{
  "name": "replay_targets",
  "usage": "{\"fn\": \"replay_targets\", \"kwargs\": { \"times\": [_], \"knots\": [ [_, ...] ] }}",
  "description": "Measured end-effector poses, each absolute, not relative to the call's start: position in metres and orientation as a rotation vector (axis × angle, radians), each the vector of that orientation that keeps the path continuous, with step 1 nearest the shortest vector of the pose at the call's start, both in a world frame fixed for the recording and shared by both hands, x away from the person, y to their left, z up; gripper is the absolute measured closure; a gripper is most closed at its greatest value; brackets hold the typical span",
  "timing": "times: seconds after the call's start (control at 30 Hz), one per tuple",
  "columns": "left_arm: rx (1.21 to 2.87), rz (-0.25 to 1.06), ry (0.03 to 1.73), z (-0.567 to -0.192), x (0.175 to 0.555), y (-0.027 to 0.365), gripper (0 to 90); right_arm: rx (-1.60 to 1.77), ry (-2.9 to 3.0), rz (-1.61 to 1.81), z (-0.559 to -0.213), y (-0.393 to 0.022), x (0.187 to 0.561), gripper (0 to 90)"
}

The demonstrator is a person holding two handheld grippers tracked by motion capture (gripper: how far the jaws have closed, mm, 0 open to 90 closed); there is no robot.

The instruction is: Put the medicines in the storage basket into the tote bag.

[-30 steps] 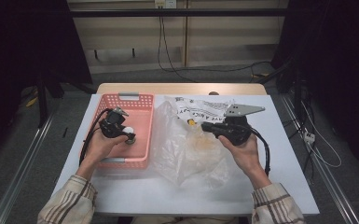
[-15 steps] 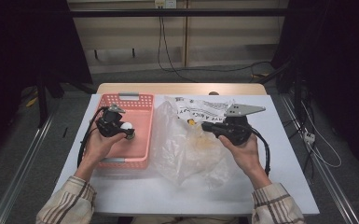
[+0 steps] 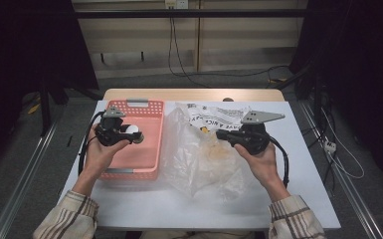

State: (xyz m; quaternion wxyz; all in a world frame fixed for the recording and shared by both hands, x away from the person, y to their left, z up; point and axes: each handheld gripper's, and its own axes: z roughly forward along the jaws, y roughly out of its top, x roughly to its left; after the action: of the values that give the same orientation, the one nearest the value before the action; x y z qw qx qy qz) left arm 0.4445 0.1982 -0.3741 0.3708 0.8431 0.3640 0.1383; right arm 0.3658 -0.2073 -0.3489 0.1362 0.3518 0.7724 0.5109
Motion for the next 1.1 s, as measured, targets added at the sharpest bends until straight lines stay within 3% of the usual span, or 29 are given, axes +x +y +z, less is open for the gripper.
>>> {"fn": "replay_targets", "kwargs": {
  "times": [1.1],
  "knots": [
    [2.056,0.294,0.66,-0.332,0.392,0.161,51.0,1.024,2.24,1.465,-0.35,-0.207,0.366,90.0]
  ]
}}
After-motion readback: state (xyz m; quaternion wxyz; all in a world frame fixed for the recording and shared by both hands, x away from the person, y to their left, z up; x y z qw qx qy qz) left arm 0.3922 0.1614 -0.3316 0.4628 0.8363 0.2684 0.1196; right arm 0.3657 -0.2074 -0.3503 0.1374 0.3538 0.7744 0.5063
